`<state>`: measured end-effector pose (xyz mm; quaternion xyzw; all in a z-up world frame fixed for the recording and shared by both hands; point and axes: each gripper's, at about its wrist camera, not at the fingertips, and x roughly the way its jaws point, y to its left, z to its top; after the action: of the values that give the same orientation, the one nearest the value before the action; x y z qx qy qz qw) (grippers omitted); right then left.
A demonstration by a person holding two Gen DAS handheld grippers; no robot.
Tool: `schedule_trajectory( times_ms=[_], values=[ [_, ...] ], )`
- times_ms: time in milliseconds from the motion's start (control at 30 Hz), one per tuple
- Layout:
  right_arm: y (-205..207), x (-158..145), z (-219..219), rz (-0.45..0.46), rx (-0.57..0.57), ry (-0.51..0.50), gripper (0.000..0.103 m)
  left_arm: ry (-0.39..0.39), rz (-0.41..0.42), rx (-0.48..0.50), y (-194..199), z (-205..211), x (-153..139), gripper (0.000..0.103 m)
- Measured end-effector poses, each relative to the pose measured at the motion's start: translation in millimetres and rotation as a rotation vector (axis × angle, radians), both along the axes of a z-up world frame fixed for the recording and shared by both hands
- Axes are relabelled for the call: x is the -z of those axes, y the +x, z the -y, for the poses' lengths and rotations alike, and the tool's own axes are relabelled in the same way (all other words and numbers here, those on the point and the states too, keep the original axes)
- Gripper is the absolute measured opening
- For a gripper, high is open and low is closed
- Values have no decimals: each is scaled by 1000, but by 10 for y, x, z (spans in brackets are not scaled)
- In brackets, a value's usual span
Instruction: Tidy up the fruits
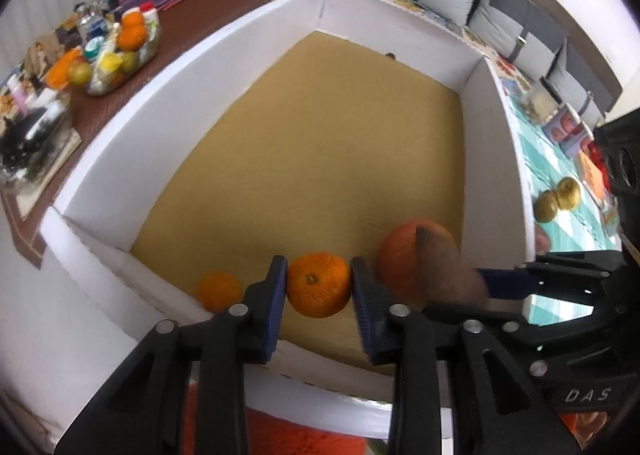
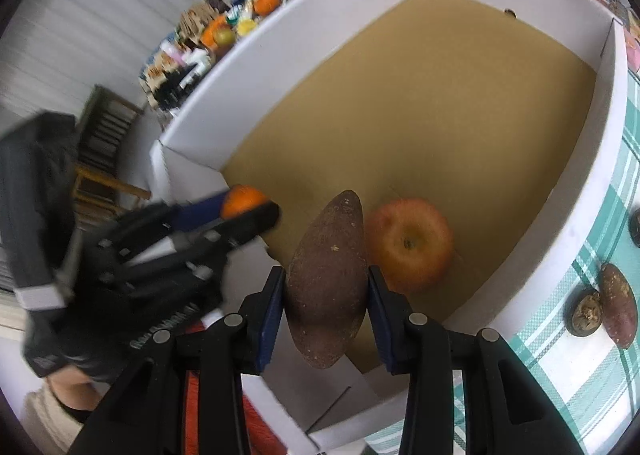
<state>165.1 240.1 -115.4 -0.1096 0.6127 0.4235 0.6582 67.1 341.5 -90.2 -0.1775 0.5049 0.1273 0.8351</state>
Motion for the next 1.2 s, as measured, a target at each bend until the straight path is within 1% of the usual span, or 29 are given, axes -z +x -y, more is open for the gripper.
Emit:
schedule_trajectory(
  times_ms=[33,67,100,133,167,200,233,267,300,333,367,400,467,500,533,567,600,667,700,767,800,867,900,967,1000,1067,1133,1200],
  values=[
    [14,-20,46,6,15,11,41,8,3,-5,-10,5,-13,54],
    [24,-32,58,1,22,24,41,13,11,-10,-14,0,-28,58],
    [53,-108,115,0,36,47,44,19,24,-15,-26,13,-61,62],
    [68,-171,172,12,48,63,49,24,35,-16,-34,42,-95,62],
    [92,-312,256,45,61,87,52,31,47,-12,-30,86,-139,63],
    [90,-456,350,84,69,102,63,41,62,-4,-24,153,-191,65],
    [71,-613,490,138,79,117,77,49,79,7,-11,228,-243,70],
    [67,-712,565,172,87,126,83,62,101,25,7,331,-303,73],
    [19,-830,738,231,107,137,94,83,127,48,27,463,-367,79],
    [-14,-898,884,276,126,142,99,109,148,69,45,582,-413,85],
    [-51,-952,1133,343,161,146,100,148,179,96,75,752,-473,87],
    [-87,-951,1309,381,189,139,101,164,203,118,104,859,-502,89],
    [-180,-861,1728,448,264,107,102,170,237,172,205,1064,-525,90],
    [-238,-721,2053,488,317,79,102,176,247,188,274,1157,-514,90],
    [-258,-621,2162,507,344,58,102,188,263,200,338,1242,-494,90],
    [-314,-461,2516,548,399,2,102,208,272,206,394,1308,-471,91],
    [-345,-336,2731,570,431,-39,102,243,269,214,472,1385,-426,92],
    [-402,-85,3240,592,506,-126,102,286,215,242,657,1485,-287,93],
    [-432,54,3505,597,551,-167,102,287,188,251,710,1516,-228,93],
    [-495,191,3890,621,621,-217,102,282,124,261,774,1587,-98,92],
    [-527,261,4054,640,659,-238,102,304,101,267,770,1639,-52,92],
    [-564,352,4302,659,724,-254,102,344,88,282,738,1710,-38,92],
    [-559,377,4369,655,745,-254,102,350,85,286,713,1733,-43,92],
    [-486,421,4517,614,788,-234,102,341,75,272,659,1751,-44,92],
    [-479,417,4533,611,797,-222,102,329,69,260,631,1741,-32,92],
    [-448,385,4527,634,802,-211,102,312,64,242,588,1744,-11,92],
    [-401,392,4479,651,793,-211,102,329,68,239,569,1784,-11,92],
    [-382,442,4445,643,792,-203,102,346,94,230,545,1825,-64,92]
  ],
)
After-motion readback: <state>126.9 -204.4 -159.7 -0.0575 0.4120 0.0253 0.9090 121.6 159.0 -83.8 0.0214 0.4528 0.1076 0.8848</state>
